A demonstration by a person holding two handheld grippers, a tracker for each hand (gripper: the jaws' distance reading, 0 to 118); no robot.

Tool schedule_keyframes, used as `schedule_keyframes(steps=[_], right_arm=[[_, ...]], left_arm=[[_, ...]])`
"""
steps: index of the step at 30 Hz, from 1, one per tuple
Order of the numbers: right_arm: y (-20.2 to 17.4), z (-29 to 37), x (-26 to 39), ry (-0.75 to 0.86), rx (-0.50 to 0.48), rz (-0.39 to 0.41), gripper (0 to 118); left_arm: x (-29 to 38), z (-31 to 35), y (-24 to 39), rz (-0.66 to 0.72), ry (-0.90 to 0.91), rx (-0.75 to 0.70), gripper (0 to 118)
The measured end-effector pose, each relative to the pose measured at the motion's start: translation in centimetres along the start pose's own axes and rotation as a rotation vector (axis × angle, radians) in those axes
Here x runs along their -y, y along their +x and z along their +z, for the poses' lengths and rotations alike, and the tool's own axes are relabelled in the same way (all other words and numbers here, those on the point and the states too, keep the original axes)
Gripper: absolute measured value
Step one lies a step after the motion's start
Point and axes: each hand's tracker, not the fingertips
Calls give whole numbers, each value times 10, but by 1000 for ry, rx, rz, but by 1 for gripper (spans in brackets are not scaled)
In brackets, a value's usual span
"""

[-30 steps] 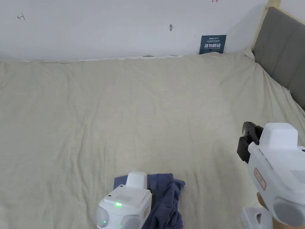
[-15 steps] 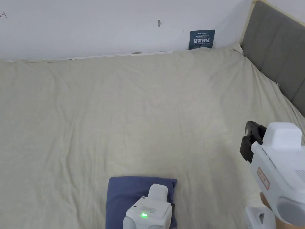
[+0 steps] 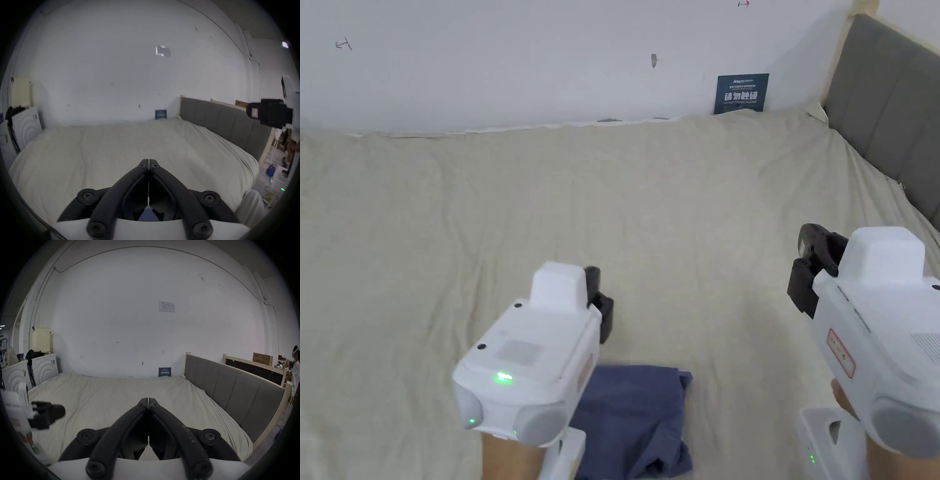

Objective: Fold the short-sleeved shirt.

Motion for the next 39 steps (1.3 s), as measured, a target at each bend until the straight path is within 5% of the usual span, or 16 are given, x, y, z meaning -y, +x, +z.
schedule_keyframes(steps=[13,23,34,39], right_arm=[[-32,15,-5,89,-25,45,2],[-48,6,6,58,-57,46,2],[-111,-43,118,-292,-220,74,2],[-131,-54,177,-439,-217,110,2]], left_arm=[[-12,40,-89,-10,152,-248,0],[-8,49,-111,32,152,-287,0],[2,50,-123,54,124,-303,0],[11,51,-128,74,103,-305,0]])
